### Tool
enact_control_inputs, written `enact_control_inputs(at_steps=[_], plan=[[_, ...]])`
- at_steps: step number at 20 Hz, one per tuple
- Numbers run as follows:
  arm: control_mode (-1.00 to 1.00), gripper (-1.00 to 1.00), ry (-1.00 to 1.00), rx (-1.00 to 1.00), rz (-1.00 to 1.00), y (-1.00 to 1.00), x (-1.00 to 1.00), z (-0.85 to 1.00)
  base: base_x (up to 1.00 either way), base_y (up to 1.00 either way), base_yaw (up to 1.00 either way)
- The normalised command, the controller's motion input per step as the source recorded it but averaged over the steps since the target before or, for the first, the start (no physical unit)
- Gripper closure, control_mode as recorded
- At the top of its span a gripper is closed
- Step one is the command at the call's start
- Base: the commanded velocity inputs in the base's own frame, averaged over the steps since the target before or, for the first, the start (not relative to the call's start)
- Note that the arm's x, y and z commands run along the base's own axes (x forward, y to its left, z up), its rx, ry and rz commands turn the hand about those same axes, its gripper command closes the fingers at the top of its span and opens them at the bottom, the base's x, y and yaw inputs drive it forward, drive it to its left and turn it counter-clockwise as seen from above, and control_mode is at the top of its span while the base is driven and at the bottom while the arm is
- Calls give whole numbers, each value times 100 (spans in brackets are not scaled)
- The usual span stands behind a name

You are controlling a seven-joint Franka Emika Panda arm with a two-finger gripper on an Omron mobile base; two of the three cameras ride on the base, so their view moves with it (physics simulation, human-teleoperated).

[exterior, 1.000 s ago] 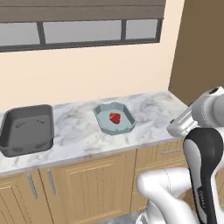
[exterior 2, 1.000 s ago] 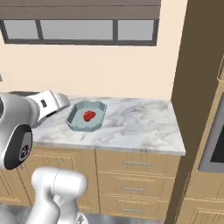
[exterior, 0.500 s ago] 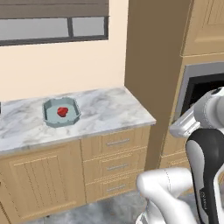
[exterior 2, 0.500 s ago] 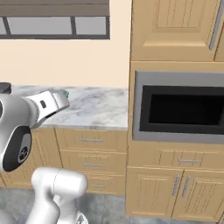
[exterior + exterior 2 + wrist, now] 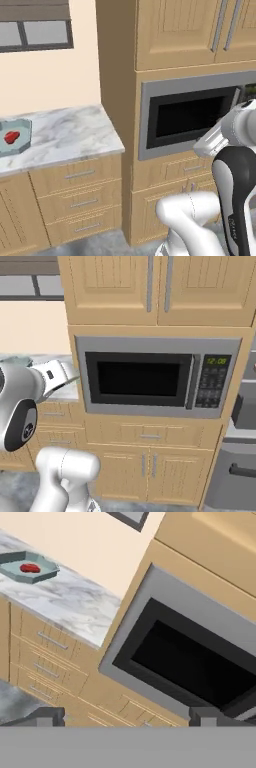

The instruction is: Place one tomato and one steak in each tupperware on the nearby counter, to pack two identical lunches.

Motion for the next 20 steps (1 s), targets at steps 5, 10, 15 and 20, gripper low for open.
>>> enact_control_inputs(at_steps=[5,10,15,20], plan=[[100,-100,0,0,0,0,0,0,0,-100,0],[100,-100,0,0,0,0,0,0,0,-100,0],[100,-100,0,0,0,0,0,0,0,-100,0],[100,-100,0,0,0,0,0,0,0,-91,0]])
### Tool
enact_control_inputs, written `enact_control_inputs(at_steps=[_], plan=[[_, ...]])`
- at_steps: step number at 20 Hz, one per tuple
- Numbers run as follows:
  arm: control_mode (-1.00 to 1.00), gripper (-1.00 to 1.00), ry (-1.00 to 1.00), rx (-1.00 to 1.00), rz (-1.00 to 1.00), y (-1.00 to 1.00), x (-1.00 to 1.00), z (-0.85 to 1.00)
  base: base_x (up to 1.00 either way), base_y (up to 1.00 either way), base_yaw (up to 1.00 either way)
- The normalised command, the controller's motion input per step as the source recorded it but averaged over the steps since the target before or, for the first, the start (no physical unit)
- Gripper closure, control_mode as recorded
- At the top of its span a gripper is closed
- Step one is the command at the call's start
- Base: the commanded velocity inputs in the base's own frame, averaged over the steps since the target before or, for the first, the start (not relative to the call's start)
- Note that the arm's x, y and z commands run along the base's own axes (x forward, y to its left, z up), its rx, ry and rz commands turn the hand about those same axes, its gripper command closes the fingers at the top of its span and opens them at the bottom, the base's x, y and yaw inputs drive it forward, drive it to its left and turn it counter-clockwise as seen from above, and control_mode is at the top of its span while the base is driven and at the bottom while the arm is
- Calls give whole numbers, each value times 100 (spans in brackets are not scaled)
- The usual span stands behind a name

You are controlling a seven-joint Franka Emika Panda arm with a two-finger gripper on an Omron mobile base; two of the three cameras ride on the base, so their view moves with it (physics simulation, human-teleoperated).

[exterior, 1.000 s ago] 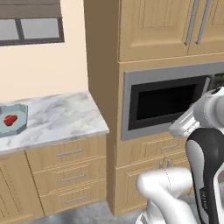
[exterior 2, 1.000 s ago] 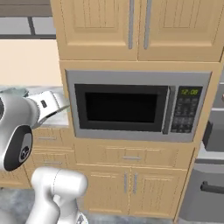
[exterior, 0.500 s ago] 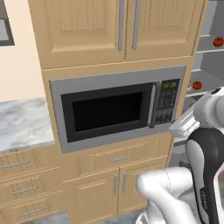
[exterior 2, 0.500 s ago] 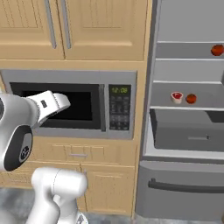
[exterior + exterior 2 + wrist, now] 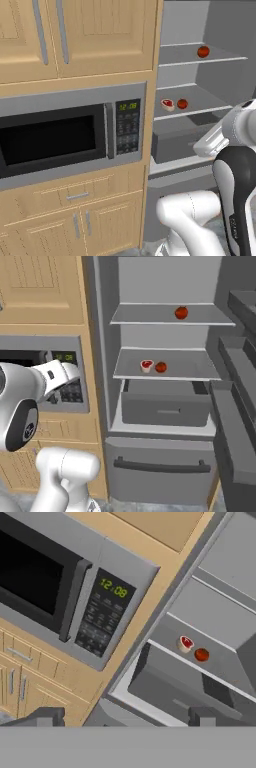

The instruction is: Place one tomato and one steak in each tupperware on the nearby counter, to pack two identical lunches.

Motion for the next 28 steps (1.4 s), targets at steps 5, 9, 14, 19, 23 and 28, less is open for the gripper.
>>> enact_control_inputs(at_steps=[5,9,14,19,23,28], plan=[[100,-100,0,0,0,0,0,0,7,-69,0],[100,-100,0,0,0,0,0,0,14,-49,0],[100,-100,0,0,0,0,0,0,23,-20,4],[100,-100,0,0,0,0,0,0,18,-41,8],[100,-100,0,0,0,0,0,0,13,-49,6],[100,-100,0,0,0,0,0,0,31,-11,1]])
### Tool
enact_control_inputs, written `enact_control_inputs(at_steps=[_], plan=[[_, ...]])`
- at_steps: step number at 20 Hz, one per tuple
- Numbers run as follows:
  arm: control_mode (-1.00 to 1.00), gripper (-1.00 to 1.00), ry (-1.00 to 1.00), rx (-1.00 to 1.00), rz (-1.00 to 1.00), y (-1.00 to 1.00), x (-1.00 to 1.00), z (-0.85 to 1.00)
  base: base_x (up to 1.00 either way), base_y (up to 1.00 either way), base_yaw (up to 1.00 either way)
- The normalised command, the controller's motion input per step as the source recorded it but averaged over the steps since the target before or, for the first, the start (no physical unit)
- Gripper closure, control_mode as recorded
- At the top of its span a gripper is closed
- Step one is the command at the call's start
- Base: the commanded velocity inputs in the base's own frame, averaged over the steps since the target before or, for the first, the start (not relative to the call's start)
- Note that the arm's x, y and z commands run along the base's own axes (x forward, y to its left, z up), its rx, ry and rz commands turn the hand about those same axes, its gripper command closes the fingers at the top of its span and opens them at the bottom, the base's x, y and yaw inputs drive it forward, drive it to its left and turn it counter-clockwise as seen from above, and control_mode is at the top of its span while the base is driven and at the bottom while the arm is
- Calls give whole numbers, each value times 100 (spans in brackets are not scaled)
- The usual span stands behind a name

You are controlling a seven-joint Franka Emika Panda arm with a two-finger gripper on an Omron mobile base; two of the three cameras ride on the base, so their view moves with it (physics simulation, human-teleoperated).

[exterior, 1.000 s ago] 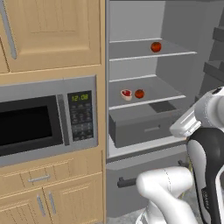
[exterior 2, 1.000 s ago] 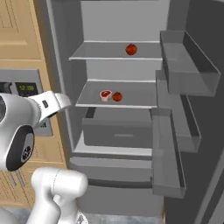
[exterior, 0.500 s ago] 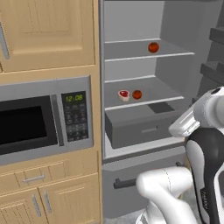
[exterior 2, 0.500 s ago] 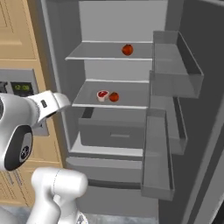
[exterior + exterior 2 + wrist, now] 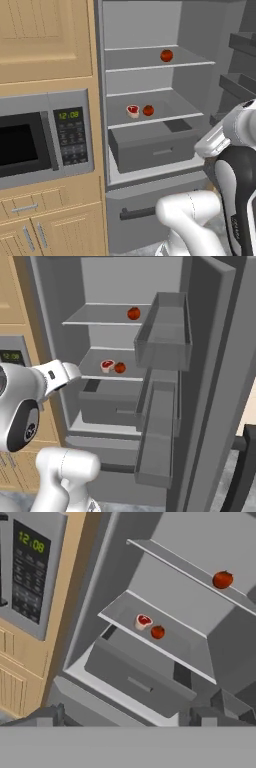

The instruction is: Place one tomato and one steak in each tupperware on the nearby counter, to pack two identical lunches.

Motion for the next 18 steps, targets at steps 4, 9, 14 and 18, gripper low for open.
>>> enact_control_inputs(at_steps=[4,9,14,18], plan=[[-100,-100,0,0,0,4,9,-5,32,1,0],[-100,-100,0,0,0,6,57,-14,0,0,0],[-100,-100,0,1,0,0,45,-17,0,0,0],[-100,-100,1,12,-8,2,28,-23,0,0,0]])
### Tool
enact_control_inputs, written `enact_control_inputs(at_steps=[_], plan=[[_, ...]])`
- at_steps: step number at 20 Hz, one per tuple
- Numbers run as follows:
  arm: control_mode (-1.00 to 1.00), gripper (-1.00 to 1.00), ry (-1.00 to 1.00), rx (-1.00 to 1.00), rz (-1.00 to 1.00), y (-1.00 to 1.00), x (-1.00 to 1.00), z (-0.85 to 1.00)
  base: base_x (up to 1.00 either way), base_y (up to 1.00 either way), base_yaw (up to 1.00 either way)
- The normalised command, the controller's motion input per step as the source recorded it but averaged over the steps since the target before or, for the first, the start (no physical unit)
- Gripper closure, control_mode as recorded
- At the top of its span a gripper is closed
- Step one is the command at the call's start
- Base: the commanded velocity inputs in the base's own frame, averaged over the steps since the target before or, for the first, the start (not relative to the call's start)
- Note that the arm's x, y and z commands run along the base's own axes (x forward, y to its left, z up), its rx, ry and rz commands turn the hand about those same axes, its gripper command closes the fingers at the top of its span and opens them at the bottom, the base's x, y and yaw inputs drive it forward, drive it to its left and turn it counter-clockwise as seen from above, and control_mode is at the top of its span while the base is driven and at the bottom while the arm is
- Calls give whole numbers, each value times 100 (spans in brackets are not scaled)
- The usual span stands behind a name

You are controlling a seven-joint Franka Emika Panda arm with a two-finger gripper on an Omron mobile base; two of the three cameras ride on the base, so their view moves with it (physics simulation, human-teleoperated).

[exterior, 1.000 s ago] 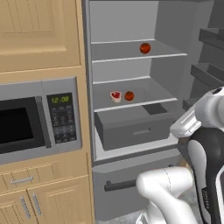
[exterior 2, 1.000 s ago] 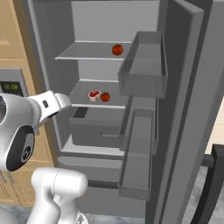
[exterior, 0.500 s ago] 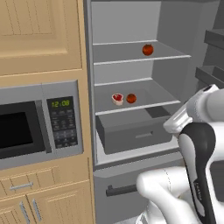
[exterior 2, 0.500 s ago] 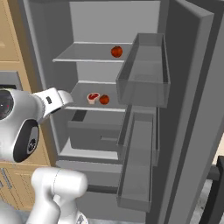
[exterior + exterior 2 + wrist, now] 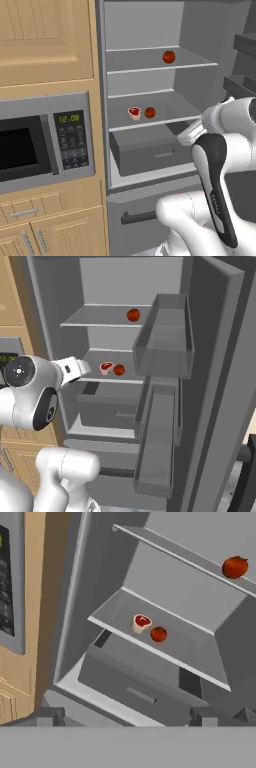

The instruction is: Place one tomato and one steak in each tupperware on the nearby counter, to pack two identical lunches.

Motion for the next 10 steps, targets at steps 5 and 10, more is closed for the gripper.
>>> enact_control_inputs(at_steps=[5,10], plan=[[-100,-100,0,19,-14,15,21,-14,0,0,0],[-100,-100,2,21,-10,6,25,0,0,0,0]])
